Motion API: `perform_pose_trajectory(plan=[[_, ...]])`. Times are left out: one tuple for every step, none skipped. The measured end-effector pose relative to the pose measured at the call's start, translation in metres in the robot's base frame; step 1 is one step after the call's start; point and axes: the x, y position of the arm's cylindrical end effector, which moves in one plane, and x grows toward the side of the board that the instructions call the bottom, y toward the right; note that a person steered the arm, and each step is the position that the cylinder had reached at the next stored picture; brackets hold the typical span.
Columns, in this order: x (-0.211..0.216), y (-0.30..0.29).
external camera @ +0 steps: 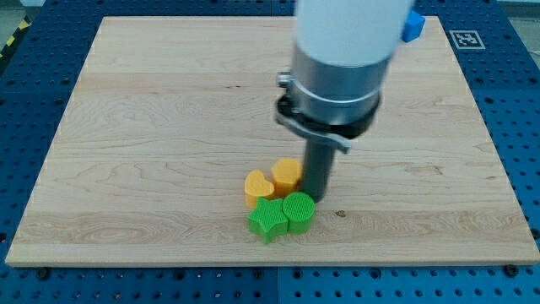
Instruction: Move the yellow hexagon toward the top left of the board
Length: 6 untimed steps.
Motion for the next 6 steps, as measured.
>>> perform_pose_trajectory(plan=[[-0.003, -0.034], [-0.024, -0.042], [-0.061, -0.041], [-0.090, -0.048], [-0.095, -0.084], [-0.096, -0.119]])
